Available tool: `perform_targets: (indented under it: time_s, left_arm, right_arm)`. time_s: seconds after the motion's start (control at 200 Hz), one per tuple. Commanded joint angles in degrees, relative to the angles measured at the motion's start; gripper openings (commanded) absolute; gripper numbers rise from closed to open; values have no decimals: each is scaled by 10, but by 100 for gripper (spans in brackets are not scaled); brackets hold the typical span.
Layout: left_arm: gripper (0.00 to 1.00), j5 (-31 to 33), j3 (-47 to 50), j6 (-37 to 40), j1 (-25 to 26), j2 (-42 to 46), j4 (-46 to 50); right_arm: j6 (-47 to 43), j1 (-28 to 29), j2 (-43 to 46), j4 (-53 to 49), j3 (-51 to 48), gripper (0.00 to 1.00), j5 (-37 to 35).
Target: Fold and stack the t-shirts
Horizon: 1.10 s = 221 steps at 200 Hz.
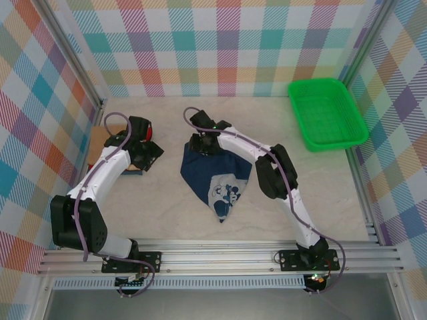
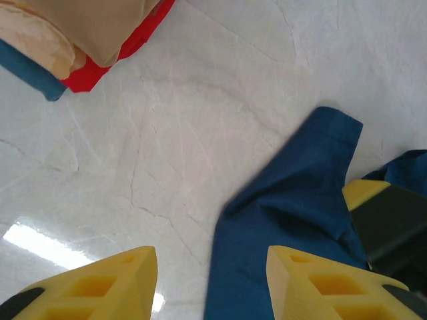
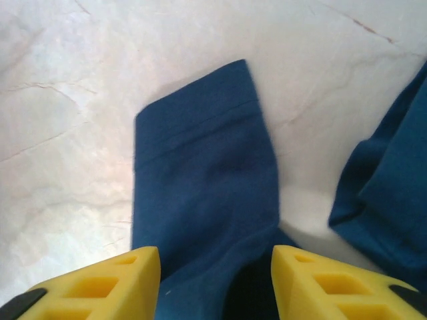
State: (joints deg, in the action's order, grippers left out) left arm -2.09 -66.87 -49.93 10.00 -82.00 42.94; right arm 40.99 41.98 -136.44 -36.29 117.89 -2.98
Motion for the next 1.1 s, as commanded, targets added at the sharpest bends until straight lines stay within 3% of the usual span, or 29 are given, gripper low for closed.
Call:
perform_targets:
  time_s: [0.0, 0.16, 0.275, 0.545, 0.85, 1.0, 1.1]
  left_arm:
    - [47, -14, 3, 11, 3, 24, 14]
    - [47, -26, 8, 11, 2, 26, 8]
    - [45, -29, 7, 13, 2, 27, 6]
    - [42, -29, 7, 19, 3, 34, 1]
    - [44, 16, -84, 33, 2, 22, 41]
    - [45, 54, -109, 32, 2, 22, 66]
    - [48, 69, -107, 28, 0, 27, 70]
  right_arm:
    - [-15, 7, -18, -23, 12, 45, 30]
    - [1, 6, -54, -50, 60, 39, 54]
    - [-4, 6, -41, -29, 74, 0, 51]
    - [-68, -1, 49, -12, 157, 0, 20]
    - [-107, -23, 139, -14, 211, 0, 42]
    - [-90, -49, 132, 40, 286, 0, 174]
    - [-95, -50, 134, 37, 349, 0, 219]
